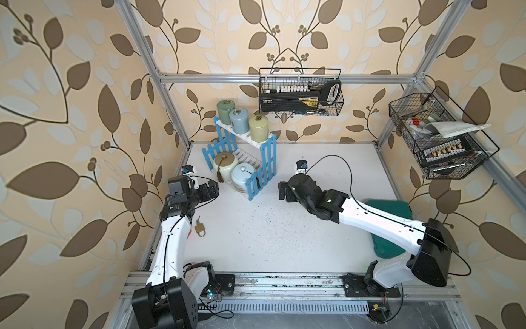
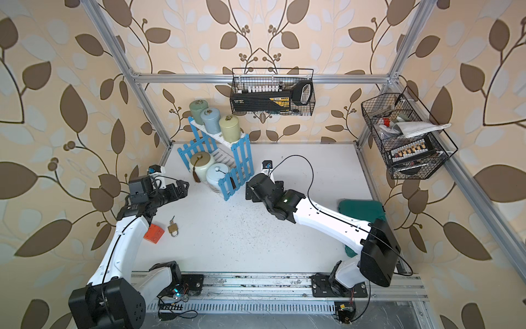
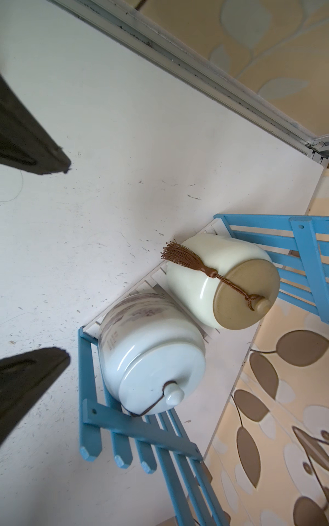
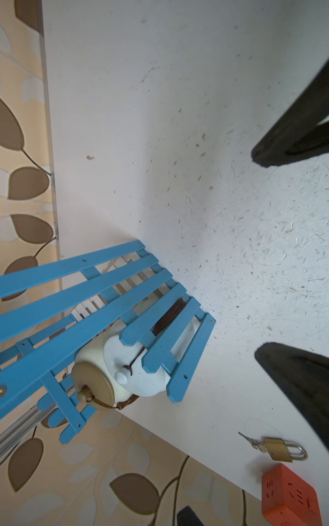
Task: Remove the tea canisters from the shelf
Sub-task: Move the shelf to the center of the board.
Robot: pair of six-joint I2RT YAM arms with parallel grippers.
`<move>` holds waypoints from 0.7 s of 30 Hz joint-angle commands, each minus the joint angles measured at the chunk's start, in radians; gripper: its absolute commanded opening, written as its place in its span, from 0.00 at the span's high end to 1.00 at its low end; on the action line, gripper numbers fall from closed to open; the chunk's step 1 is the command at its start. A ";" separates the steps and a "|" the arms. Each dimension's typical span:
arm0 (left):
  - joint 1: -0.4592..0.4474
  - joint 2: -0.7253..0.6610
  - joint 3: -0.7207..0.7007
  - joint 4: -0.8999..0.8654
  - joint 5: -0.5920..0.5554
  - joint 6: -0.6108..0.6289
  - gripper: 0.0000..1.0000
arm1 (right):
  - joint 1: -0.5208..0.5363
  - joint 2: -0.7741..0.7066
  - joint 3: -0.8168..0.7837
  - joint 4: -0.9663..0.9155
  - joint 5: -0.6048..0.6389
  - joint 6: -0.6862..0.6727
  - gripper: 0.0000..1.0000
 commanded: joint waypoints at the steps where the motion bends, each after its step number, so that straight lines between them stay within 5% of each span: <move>1: 0.011 -0.034 -0.005 0.034 0.022 0.009 0.01 | 0.043 0.067 0.074 0.000 0.063 0.049 0.01; 21: -0.002 -0.023 0.014 0.014 0.041 -0.013 0.01 | 0.111 0.561 0.560 -0.036 0.032 -0.044 0.01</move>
